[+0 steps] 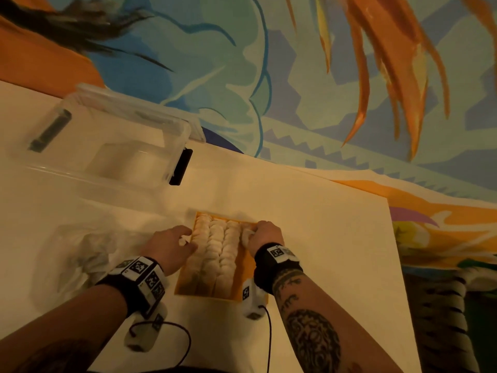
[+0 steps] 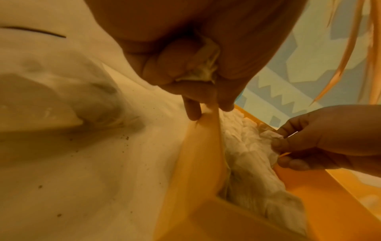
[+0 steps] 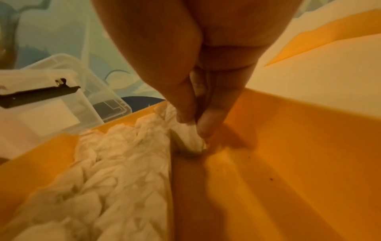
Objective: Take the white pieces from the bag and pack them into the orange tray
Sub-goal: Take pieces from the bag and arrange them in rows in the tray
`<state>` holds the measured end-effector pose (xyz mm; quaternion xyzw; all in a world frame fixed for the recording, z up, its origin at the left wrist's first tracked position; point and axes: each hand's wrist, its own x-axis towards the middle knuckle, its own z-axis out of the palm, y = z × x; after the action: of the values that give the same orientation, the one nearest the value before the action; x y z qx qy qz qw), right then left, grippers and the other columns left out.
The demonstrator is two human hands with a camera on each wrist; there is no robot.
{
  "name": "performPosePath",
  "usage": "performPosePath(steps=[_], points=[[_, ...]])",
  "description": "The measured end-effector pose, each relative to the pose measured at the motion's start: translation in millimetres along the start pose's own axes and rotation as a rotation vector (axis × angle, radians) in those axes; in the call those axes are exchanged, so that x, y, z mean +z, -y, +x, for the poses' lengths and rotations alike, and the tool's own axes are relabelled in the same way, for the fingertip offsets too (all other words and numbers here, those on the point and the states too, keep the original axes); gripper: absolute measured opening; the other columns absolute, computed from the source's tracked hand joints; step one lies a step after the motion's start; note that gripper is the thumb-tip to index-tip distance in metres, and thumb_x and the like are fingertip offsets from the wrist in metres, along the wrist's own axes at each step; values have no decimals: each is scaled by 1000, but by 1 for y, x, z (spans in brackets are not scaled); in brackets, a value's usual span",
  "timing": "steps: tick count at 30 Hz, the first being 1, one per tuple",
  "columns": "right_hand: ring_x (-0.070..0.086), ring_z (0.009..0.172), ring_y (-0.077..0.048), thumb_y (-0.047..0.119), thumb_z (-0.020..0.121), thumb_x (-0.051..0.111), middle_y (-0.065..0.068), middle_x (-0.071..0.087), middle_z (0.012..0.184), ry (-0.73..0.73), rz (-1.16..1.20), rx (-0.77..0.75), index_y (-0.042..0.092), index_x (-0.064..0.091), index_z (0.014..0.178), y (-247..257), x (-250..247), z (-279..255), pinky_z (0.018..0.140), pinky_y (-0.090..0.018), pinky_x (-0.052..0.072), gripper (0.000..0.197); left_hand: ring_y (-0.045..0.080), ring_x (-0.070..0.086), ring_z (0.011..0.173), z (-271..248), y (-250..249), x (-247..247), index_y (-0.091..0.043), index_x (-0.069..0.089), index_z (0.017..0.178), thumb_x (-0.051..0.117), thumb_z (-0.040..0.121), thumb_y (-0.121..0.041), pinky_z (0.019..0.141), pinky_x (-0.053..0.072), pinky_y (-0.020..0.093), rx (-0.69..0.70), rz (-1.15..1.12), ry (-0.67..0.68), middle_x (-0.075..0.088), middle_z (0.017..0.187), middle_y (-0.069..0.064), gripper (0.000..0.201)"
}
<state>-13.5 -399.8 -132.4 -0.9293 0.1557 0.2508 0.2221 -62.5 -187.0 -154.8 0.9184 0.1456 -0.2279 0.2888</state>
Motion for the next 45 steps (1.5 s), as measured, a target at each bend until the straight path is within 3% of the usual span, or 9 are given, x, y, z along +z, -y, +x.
performPosePath(steps=[5, 14, 24, 30, 33, 36, 40, 43, 45], points=[[63, 97, -34, 26, 92, 58, -14, 66, 109, -51, 36, 22, 10, 56, 105, 3, 12, 5, 74, -34, 52, 20, 22, 63, 109, 3, 6, 1, -33, 60, 126, 66, 86, -46, 93, 52, 33, -7, -58, -1, 69, 120, 1, 42], [62, 106, -37, 21, 92, 60, -17, 61, 120, -33, 54, 124, 8, 41, 126, 0, 8, -6, 81, -39, 54, 41, 21, 62, 109, 5, 7, 0, -35, 58, 127, 65, 87, -48, 92, 52, 33, -10, -56, 22, 70, 119, -3, 43], [65, 98, -32, 6, 92, 52, -13, 68, 112, 77, -52, 2, 10, 67, 109, 12, 8, -21, 89, -39, 55, 23, 21, 61, 110, 6, 7, 0, -35, 57, 128, 64, 88, -47, 91, 50, 32, 1, -48, 20, 69, 121, -1, 43], [60, 114, -34, 7, 94, 50, -14, 60, 127, 81, -22, -11, 17, 59, 123, 8, -3, -33, 96, -40, 52, 32, 22, 62, 109, 0, 2, -6, -32, 58, 127, 62, 88, -51, 90, 50, 32, 0, -36, 22, 67, 120, 2, 43], [63, 104, -28, 20, 94, 53, -9, 63, 118, 40, 99, -58, 22, 60, 107, 3, -7, -42, 89, -36, 54, 14, 24, 65, 91, -9, -6, -14, -27, 60, 110, 44, 92, -63, 84, 53, 35, 19, -108, -50, 70, 105, 6, 43], [60, 94, -10, 29, 91, 61, 9, 64, 101, 49, 224, -277, 22, 66, 109, -1, -5, -56, 81, -21, 46, 19, 23, 64, 64, -20, -25, -16, -26, 59, 99, 25, 91, -73, 68, 53, 36, 20, -466, 3, 68, 82, 6, 58], [58, 73, 0, 41, 85, 70, 12, 69, 89, 89, 423, -462, 26, 70, 105, 1, -8, -85, 67, -11, 42, 25, 24, 53, 46, -35, -62, -10, -23, 58, 114, 13, 87, -79, 49, 42, 29, -7, -910, 229, 68, 68, 7, 76], [55, 62, 4, 35, 87, 69, 19, 65, 65, 42, 463, -493, 17, 71, 88, -8, -13, -97, 58, -9, 40, 18, 22, 53, 43, -49, -82, -3, -32, 48, 126, 9, 85, -78, 46, 36, 26, 36, -923, 306, 74, 86, 10, 73], [57, 65, 1, 34, 87, 68, 15, 65, 67, -13, 491, -470, 19, 70, 78, -17, -17, -103, 60, -11, 42, 17, 22, 55, 45, -55, -86, 2, -39, 46, 129, 10, 75, -85, 43, 32, 23, 60, -842, 330, 73, 82, 11, 79]])
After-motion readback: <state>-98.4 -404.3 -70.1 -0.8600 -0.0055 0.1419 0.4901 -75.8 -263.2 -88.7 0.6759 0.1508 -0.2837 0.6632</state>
